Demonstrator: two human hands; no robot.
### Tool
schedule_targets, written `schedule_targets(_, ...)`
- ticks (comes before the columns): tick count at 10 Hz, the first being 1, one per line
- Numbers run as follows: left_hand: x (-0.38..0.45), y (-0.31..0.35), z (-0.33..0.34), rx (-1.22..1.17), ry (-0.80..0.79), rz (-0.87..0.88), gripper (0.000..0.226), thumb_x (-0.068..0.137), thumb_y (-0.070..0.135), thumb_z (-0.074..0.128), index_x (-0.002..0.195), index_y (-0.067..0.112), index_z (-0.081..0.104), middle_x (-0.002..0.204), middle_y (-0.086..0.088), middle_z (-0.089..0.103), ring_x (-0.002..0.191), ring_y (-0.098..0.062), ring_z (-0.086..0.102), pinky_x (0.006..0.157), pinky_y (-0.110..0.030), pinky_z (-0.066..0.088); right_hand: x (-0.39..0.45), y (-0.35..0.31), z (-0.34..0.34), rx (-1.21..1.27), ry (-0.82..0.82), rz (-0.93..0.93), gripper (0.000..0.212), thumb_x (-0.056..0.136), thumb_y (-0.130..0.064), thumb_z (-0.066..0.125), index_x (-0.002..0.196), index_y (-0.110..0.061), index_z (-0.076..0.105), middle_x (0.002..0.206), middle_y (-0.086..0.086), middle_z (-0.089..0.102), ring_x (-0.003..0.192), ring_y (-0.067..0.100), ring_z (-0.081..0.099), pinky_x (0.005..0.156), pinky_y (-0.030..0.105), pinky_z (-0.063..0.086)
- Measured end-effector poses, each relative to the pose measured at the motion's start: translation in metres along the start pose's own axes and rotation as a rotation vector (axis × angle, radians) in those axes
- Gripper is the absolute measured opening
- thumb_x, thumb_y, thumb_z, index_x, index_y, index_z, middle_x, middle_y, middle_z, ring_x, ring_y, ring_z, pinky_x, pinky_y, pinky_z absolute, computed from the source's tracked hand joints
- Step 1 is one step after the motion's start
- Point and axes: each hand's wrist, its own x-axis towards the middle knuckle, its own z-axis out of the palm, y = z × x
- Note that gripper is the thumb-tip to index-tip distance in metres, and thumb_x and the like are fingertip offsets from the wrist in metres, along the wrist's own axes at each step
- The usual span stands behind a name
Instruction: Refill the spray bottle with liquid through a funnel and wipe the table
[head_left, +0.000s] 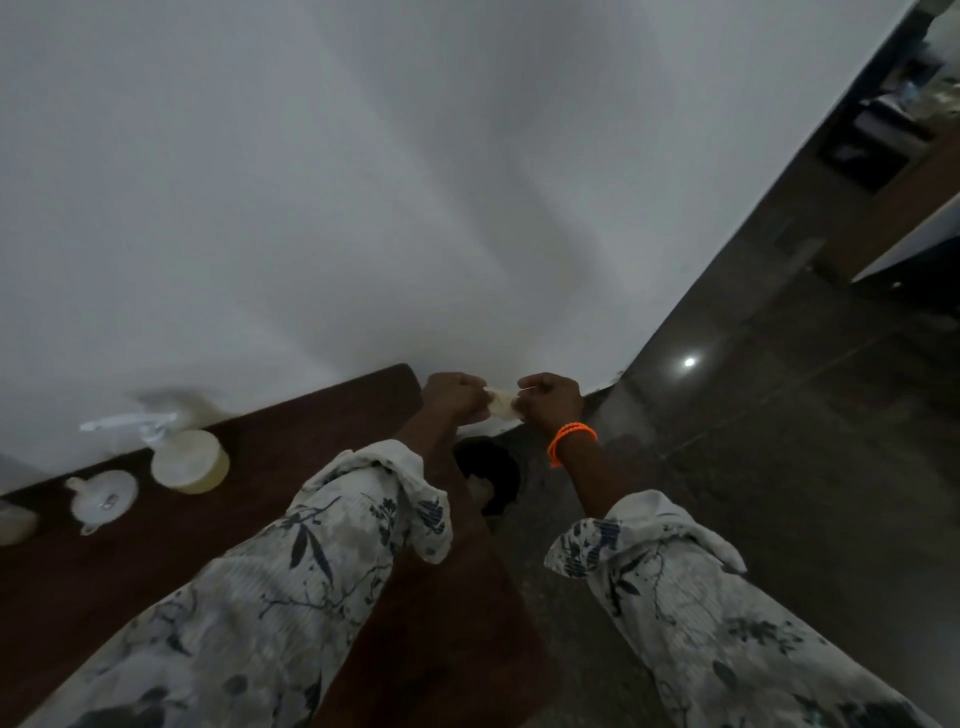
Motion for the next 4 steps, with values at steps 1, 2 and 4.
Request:
schedule_targets(1,0.012,0.003,0.014,0.006,0.033,0.023,0.019,0.078,-0.003,0.083,0.077,0.014,0.075,0.101,-0.015,0.076,0.082,-0.023,0.075,0.076,-0.040,0.065,0.016,0.000,-0.004,-0.057,0.035,-0.053,0.024,0.073,0.004,0.075,0.087,-0.016,0.078,0.078,0.005,0.073,0.066,0.013,0.068,0.056,0.019,0.059)
schedule_targets(2,0.035,0.005,0.018,0.144,0.091,0.098,0.021,0.082,0.004,0.079,0.101,0.012,0.079,0.113,-0.009,0.076,0.095,-0.023,0.075,0.087,-0.040,0.062,0.038,0.001,-0.009,-0.136,-0.045,-0.072,0.030,0.072,0.001,0.080,0.098,-0.012,0.078,0.092,0.009,0.076,0.087,0.019,0.071,0.088,0.033,0.059)
schedule_targets(4,0.050,-0.007,0.007,0.516,0.101,0.109,0.023,0.097,0.007,0.056,0.113,0.004,0.072,0.128,-0.012,0.068,0.120,-0.030,0.063,0.094,-0.035,0.051,0.068,0.019,-0.024,-0.370,-0.076,-0.079,0.037,0.077,-0.004,0.071,0.113,-0.011,0.074,0.119,0.015,0.070,0.115,0.029,0.064,0.098,0.026,0.046)
